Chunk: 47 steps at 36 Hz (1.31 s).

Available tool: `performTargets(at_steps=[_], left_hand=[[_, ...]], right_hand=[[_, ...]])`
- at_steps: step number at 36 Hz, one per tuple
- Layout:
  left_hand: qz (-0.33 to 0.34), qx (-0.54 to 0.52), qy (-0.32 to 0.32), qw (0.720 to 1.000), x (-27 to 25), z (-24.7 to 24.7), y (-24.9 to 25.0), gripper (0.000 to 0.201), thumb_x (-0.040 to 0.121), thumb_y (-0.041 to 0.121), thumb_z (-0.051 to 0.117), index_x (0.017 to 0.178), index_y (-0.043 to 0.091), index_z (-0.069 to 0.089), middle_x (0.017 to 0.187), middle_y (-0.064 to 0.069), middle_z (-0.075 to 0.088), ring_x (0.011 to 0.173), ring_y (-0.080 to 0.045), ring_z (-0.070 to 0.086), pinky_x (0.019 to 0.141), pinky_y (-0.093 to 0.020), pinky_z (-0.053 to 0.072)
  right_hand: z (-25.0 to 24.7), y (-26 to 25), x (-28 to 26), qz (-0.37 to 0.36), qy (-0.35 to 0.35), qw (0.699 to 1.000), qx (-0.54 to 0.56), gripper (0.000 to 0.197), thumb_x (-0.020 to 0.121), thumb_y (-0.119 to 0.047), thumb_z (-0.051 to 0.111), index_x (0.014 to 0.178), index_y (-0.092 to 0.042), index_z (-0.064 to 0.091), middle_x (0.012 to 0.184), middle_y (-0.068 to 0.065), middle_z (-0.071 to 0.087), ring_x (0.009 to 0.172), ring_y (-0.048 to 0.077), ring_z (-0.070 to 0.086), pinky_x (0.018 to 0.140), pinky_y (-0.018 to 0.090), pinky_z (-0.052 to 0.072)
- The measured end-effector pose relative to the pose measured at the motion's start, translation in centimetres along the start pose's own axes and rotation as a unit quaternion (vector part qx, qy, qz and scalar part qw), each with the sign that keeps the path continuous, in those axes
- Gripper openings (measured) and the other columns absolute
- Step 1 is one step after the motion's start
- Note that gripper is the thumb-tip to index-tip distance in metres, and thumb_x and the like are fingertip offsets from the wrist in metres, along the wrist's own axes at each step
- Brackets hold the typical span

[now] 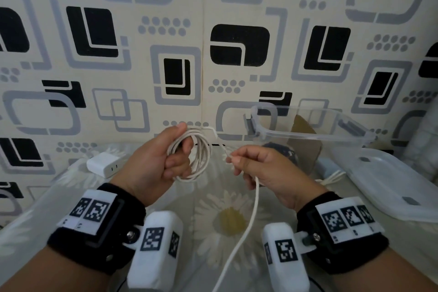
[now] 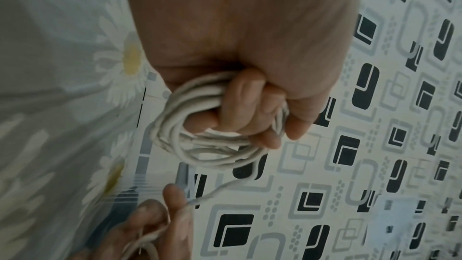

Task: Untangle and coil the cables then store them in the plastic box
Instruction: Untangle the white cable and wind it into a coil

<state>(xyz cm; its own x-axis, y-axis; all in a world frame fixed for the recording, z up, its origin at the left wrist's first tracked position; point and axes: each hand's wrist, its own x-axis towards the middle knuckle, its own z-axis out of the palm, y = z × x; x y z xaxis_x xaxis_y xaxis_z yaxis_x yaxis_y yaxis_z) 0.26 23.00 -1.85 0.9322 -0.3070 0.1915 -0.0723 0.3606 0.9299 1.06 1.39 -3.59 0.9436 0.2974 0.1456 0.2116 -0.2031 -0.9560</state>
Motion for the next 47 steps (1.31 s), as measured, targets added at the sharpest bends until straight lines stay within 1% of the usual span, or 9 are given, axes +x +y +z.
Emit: performTargets(at_steps=[6, 9, 13, 16, 26, 32, 36, 43, 47], left_hand=[[-0.002, -0.05, 0.026, 0.998, 0.0, -0.2, 0.5, 0.042, 0.09, 0.04, 0.044, 0.06, 0.012, 0.052, 0.039, 0.007, 0.023, 0.031, -0.006, 0.021, 0.044, -0.021, 0.038], [-0.008, -0.079, 0.03, 0.996, 0.1, -0.4, 0.8, 0.046, 0.095, 0.039, 0.04, 0.059, 0.013, 0.052, 0.038, 0.007, 0.024, 0.03, -0.006, 0.022, 0.043, -0.02, 0.038], [-0.003, -0.087, 0.029, 0.996, 0.1, -0.4, 1.4, 0.046, 0.095, 0.04, 0.04, 0.059, 0.013, 0.052, 0.037, 0.008, 0.024, 0.029, -0.005, 0.023, 0.043, -0.02, 0.038], [0.0, -0.101, 0.027, 0.995, 0.1, -0.1, 2.2, 0.044, 0.092, 0.041, 0.042, 0.058, 0.014, 0.053, 0.037, 0.008, 0.025, 0.029, -0.005, 0.023, 0.044, -0.019, 0.038], [-0.001, -0.085, 0.076, 0.993, -0.8, 1.8, 5.1, 0.042, 0.097, 0.042, 0.042, 0.066, 0.015, 0.048, 0.041, 0.008, 0.023, 0.032, -0.006, 0.021, 0.042, -0.018, 0.036], [0.001, -0.088, 0.083, 0.993, -1.2, 3.5, 6.6, 0.037, 0.097, 0.041, 0.043, 0.07, 0.016, 0.046, 0.042, 0.009, 0.023, 0.033, -0.006, 0.021, 0.046, -0.019, 0.032], [0.002, -0.099, 0.093, 0.991, -1.6, 4.5, 7.9, 0.037, 0.097, 0.041, 0.044, 0.068, 0.017, 0.044, 0.042, 0.01, 0.023, 0.033, -0.007, 0.021, 0.05, -0.02, 0.031], [-0.001, -0.155, 0.082, 0.985, -2.2, 6.0, 10.0, 0.04, 0.096, 0.041, 0.045, 0.062, 0.019, 0.044, 0.04, 0.009, 0.022, 0.032, -0.008, 0.023, 0.046, -0.018, 0.034], [0.001, -0.165, 0.079, 0.983, -2.5, 6.3, 10.6, 0.038, 0.095, 0.04, 0.045, 0.063, 0.019, 0.044, 0.04, 0.009, 0.022, 0.032, -0.008, 0.023, 0.047, -0.018, 0.034]], right_hand=[[-0.4, 0.1, 0.0, 0.011, -0.047, 0.999, 0.0, 0.019, 0.085, -0.01, 0.066, 0.1, -0.021, 0.062, 0.095, 0.009, 0.064, 0.081, 0.014, 0.062, 0.077, 0.028, 0.047], [-0.8, -0.1, 0.0, 0.01, -0.018, 1.0, -0.012, 0.016, 0.083, -0.008, 0.07, 0.091, -0.016, 0.059, 0.088, 0.004, 0.061, 0.077, 0.012, 0.057, 0.074, 0.025, 0.047], [-1.6, -1.2, -0.3, -0.007, 0.05, 0.992, -0.113, 0.022, 0.077, -0.026, 0.077, 0.072, -0.02, 0.057, 0.068, -0.005, 0.056, 0.064, 0.009, 0.051, 0.069, 0.029, 0.046], [-2.3, -2.9, -1.0, -0.029, 0.064, 0.98, -0.188, 0.031, 0.08, -0.036, 0.074, 0.068, -0.014, 0.057, 0.057, -0.008, 0.045, 0.052, 0.006, 0.039, 0.058, 0.021, 0.037], [-6.6, -7.5, -3.3, -0.028, 0.145, 0.939, -0.309, 0.017, 0.085, -0.032, 0.07, 0.076, -0.018, 0.074, 0.068, 0.002, 0.066, 0.059, 0.009, 0.052, 0.056, 0.022, 0.041], [-9.5, -9.5, -4.5, -0.003, 0.169, 0.943, -0.287, 0.014, 0.085, -0.022, 0.072, 0.075, -0.011, 0.072, 0.063, 0.003, 0.066, 0.046, 0.01, 0.058, 0.062, 0.028, 0.05], [-11.4, -11.8, -5.7, -0.021, 0.194, 0.93, -0.311, 0.017, 0.087, -0.027, 0.069, 0.079, -0.013, 0.071, 0.059, 0.002, 0.066, 0.048, 0.006, 0.06, 0.054, 0.024, 0.04], [-14.9, -13.9, -6.2, -0.018, 0.227, 0.908, -0.351, 0.023, 0.09, -0.031, 0.066, 0.071, -0.018, 0.069, 0.049, -0.011, 0.061, 0.053, 0.011, 0.067, 0.068, 0.034, 0.049], [-15.8, -14.2, -6.6, -0.01, 0.245, 0.895, -0.372, 0.025, 0.093, -0.028, 0.061, 0.074, -0.013, 0.068, 0.063, -0.003, 0.065, 0.057, 0.011, 0.07, 0.064, 0.032, 0.05]])
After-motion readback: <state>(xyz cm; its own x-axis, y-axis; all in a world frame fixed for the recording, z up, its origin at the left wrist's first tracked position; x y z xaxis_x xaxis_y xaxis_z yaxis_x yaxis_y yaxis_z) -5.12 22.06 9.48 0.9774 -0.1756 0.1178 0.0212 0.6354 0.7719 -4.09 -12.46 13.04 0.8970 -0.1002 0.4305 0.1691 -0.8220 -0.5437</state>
